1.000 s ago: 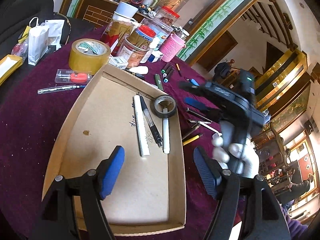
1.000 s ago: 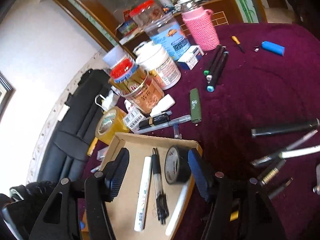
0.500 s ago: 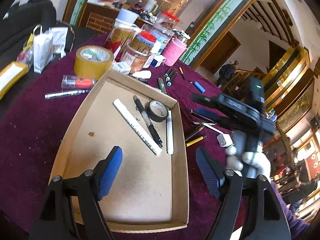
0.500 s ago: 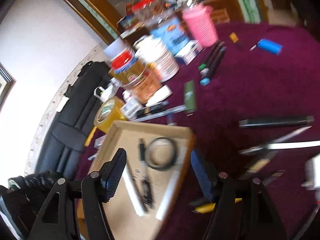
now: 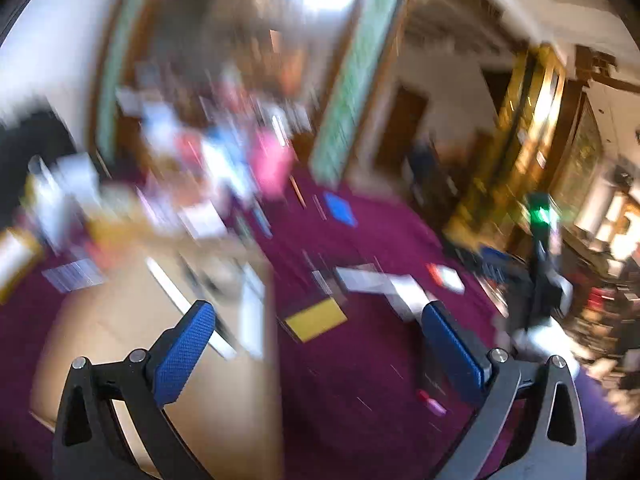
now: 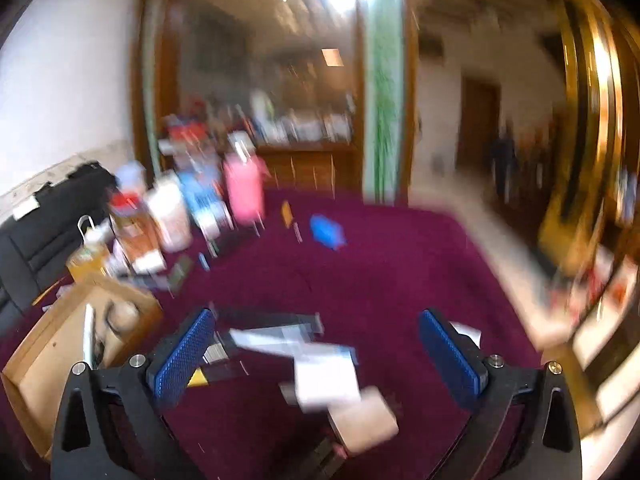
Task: Organize rigid objects
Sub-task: 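Withdraw both open tools from the tray back toward the pens, then lower the left tool onto the red-capped black marker and close it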
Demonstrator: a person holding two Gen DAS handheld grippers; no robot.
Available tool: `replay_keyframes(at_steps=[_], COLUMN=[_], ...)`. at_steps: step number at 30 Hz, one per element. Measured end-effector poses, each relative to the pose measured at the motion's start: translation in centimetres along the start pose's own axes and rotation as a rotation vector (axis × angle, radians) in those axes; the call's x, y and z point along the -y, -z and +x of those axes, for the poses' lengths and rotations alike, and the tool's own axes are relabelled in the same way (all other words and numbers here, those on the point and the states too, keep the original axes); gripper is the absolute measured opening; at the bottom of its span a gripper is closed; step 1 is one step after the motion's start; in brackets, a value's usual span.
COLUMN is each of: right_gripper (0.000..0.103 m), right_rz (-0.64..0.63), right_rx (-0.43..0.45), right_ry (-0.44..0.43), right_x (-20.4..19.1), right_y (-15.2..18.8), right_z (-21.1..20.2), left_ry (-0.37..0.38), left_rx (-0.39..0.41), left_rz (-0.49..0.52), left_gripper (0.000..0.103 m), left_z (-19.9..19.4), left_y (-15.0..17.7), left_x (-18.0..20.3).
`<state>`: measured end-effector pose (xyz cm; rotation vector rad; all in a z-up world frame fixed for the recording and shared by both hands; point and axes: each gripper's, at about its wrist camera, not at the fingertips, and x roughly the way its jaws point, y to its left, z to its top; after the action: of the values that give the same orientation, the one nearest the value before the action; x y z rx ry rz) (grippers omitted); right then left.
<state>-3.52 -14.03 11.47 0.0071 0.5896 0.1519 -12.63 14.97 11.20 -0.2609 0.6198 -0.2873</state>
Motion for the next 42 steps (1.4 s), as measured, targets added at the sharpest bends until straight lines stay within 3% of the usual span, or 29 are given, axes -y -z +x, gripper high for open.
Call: replay_keyframes(at_steps=[2, 4, 7, 9, 13, 16, 19, 22, 24, 25, 27, 29, 42], right_gripper=[0.103, 0.103, 0.102, 0.102, 0.102, 0.102, 0.102, 0.102, 0.102, 0.102, 0.102, 0.102, 0.102], right_rz=[0.123, 0.214, 0.277, 0.296, 0.394, 0.412, 0.441, 0.471, 0.478, 0.483, 0.490, 0.504, 0.542], right_rx=[-0.081, -0.099, -0.079, -0.082, -0.026, -0.036, -0.079, -0.109, -0.111, -0.111, -0.113, -0.122, -0.170], right_ry=[-0.043, -0.034, -0.012, 0.050, 0.003, -0.013, -0.052, -0.088, -0.094, -0.097, -0.102, -0.112, -0.127], right_x=[3.3, 6.0, 8.6, 9.8, 11.7, 11.8, 11.8, 12.0, 12.1, 12.1, 12.2, 12.3, 12.6], right_y=[1.1, 2.3, 3.9, 4.7, 4.7, 4.6, 4.9, 5.3, 5.4, 5.6, 5.7, 5.8, 6.3], right_z=[2.1, 3.5, 4.5, 5.0, 3.2, 3.3, 4.1, 4.5, 4.5, 4.6, 4.6, 4.7, 5.7], left_ry=[0.013, -0.014, -0.032, -0.053, -0.096, -0.044, -0.013, 0.020, 0.019, 0.013, 0.064, 0.067, 0.096], left_rx=[-0.098, -0.145, -0.220, -0.263, -0.327, -0.387, -0.401, -0.411, -0.440, -0.461, -0.477, -0.476, -0.454], left_rz=[-0.008, 0.020, 0.049, 0.075, 0.106, 0.106, 0.184, 0.263, 0.294, 0.292, 0.229, 0.220, 0.228], left_gripper=[0.103, 0.103, 0.103, 0.103, 0.103, 0.103, 0.101, 0.086, 0.064, 0.061, 0.059, 0.059, 0.059], left_z=[3.1, 4.8, 6.7, 8.2, 11.3, 13.6, 15.2, 16.5, 17.8, 18.3, 18.6, 18.4, 17.1], left_y=[1.0, 1.4, 1.7, 1.8, 2.5, 3.6, 4.4, 5.0, 5.4, 5.6, 5.6, 5.4, 6.0], left_x=[1.1, 2.0, 3.0, 3.8, 5.0, 7.0, 10.2, 12.7, 13.2, 12.9, 11.9, 11.4, 10.7])
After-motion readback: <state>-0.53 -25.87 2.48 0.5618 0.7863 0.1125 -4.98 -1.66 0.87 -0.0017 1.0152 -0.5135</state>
